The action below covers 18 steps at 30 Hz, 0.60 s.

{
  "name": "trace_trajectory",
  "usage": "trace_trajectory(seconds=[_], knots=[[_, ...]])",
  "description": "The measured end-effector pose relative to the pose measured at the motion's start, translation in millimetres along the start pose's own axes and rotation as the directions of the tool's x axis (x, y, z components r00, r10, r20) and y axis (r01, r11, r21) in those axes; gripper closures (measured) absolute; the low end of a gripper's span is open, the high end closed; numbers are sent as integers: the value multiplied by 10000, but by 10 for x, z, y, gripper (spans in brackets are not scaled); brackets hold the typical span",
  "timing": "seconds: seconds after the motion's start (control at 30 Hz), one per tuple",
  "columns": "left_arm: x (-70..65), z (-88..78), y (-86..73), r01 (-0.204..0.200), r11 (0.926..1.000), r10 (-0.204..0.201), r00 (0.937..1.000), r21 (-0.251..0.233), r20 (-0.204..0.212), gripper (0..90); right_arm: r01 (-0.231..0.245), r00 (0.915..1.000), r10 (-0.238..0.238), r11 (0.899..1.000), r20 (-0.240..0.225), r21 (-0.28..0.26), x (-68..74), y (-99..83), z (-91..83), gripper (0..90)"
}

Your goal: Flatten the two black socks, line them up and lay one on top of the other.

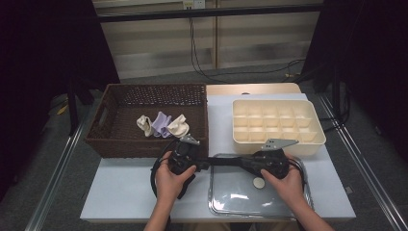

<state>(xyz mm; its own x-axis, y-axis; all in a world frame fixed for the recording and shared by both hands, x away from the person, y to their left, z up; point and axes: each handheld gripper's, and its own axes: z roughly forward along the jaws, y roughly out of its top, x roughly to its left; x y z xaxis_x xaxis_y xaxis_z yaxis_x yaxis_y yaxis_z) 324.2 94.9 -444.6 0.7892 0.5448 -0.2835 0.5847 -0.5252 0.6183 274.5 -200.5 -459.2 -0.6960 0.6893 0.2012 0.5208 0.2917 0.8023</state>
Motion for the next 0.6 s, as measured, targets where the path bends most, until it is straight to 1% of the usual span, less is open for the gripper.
trace_trajectory(seconds=[0.03, 0.07, 0.1, 0.13, 0.2, 0.23, 0.3, 0.33, 0.37, 0.4, 0.43, 0.47, 0.5, 0.53, 0.57, 0.6], knots=[[-15, 3, 7, -31, 10000, 31, 10000, 9, -12, 738, 11, 10000, -11, 10000, -7, -10, 6, 1, -5, 855], [-25, 5, 15, -54, 10000, 54, 10000, 60, 63, 784, -1, 10000, 1, 10000, -2, -35, 13, 4, -9, 836], [-39, -1, 21, -107, 9999, 107, 9999, 58, 48, 811, -7, 10000, 7, 10000, -15, -47, 20, 7, -15, 786], [-47, -10, 29, -159, 9998, 158, 9998, 93, 126, 834, -19, 10000, 19, 9999, -4, -99, 29, 12, -19, 741], [-64, -35, 43, -157, 9998, 154, 9996, 126, 247, 849, 187, 9998, -185, 9997, 107, -172, 49, 24, -25, 685], [-79, -48, 50, -126, 9999, 125, 9993, 31, 344, 851, 228, 9996, -225, 9996, 145, -189, 62, 35, -26, 651], [-112, -94, 71, -250, 9997, 252, 9988, -57, 427, 852, 344, 9993, -341, 9991, 121, -240, 84, 60, -24, 595], [-130, -117, 81, -323, 9994, 331, 9980, -144, 537, 852, 434, 9990, -430, 9988, 144, -246, 95, 73, -21, 558], [-159, -149, 99, -386, 9991, 396, 9975, -174, 589, 852, 490, 9987, -487, 9985, 150, -236, 107, 84, -14, 553], [-173, -163, 107, -417, 9987, 437, 9965, -292, 708, 852, 636, 9979, -633, 9978, 132, -173, 118, 94, 1, 553], [-195, -186, 122, -532, 9982, 551, 9960, -277, 708, 852, 701, 9975, -699, 9975, 122, -119, 124, 99, 10, 566], [-216, -201, 133, -570, 9979, 590, 9957, -302, 719, 851, 735, 9973, -735, 9973, 18, -60, 135, 102, 20, 641], [-234, -207, 137, -568, 9978, 594, 9953, -353, 762, 850, 798, 9967, -798, 9968, -112, -7, 146, 103, 22, 684], [-245, -221, 145, -670, 9976, 682, 9953, -195, 692, 850, 819, 9966, -819, 9966, -129, 12, 159, 105, 22, 702], [-254, -208, 140, -627, 9976, 648, 9952, -299, 733, 849, 759, 9970, -759, 9971, -160, 18, 168, 105, 14, 738], [-259, -205, 140, -660, 9977, 668, 9959, -157, 604, 844, 596, 9977, -597, 9982, -304, -71, 168, 103, 8, 779]])
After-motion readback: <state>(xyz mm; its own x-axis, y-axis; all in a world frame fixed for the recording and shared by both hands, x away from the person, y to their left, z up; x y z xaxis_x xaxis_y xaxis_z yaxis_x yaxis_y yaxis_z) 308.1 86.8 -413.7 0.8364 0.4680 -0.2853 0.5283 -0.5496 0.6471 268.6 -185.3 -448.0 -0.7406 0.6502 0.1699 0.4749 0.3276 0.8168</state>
